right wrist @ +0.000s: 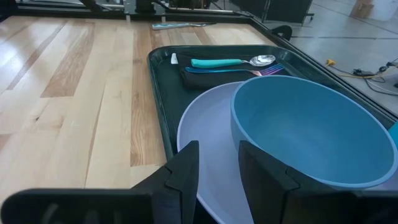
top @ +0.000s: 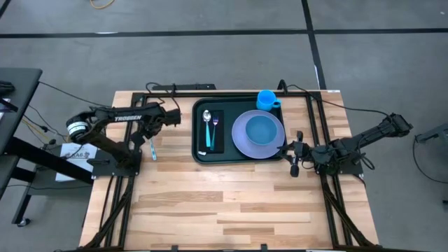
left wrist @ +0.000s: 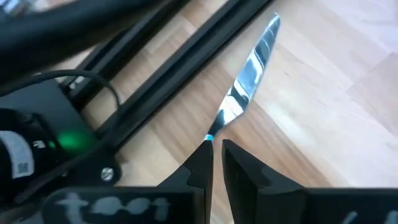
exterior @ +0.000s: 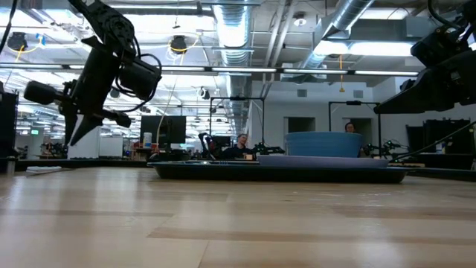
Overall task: Set up tray
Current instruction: Put the green knife on the black napkin
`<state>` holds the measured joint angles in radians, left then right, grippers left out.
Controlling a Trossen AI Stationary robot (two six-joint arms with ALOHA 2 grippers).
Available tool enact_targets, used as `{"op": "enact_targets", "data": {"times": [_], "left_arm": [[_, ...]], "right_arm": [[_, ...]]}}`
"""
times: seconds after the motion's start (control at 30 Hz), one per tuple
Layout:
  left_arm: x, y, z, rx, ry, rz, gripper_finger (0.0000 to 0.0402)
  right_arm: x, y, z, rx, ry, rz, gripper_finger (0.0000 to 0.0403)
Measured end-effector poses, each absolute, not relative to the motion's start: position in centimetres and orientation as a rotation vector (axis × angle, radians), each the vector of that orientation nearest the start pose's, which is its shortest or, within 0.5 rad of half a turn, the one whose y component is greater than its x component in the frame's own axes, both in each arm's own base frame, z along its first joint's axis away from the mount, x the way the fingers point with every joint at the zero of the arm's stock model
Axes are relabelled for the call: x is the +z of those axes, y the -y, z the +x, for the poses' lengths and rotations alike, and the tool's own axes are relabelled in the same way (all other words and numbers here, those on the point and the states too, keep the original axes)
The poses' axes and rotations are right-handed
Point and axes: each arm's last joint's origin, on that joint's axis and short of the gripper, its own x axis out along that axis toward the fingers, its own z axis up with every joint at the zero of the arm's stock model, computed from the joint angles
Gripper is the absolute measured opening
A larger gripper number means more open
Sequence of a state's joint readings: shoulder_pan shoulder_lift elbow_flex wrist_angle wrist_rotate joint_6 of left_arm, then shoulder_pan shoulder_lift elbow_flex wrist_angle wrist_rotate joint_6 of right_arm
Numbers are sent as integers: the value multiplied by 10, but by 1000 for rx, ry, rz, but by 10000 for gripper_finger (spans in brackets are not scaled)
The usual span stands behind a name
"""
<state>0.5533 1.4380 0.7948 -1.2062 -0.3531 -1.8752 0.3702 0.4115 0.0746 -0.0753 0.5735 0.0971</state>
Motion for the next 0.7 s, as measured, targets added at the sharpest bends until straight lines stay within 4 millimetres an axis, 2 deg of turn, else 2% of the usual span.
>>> {"op": "enact_targets", "data": {"times": [0.27,0.7], "left_arm": [[174,-129,142,2115,-842,-1342,23],[173,-135,146,2050,-796,-1390,27]], "right_arm": [[148,-26,111,-217,-357,-92,107],[148,-26,111,-217,-357,-92,107]]}}
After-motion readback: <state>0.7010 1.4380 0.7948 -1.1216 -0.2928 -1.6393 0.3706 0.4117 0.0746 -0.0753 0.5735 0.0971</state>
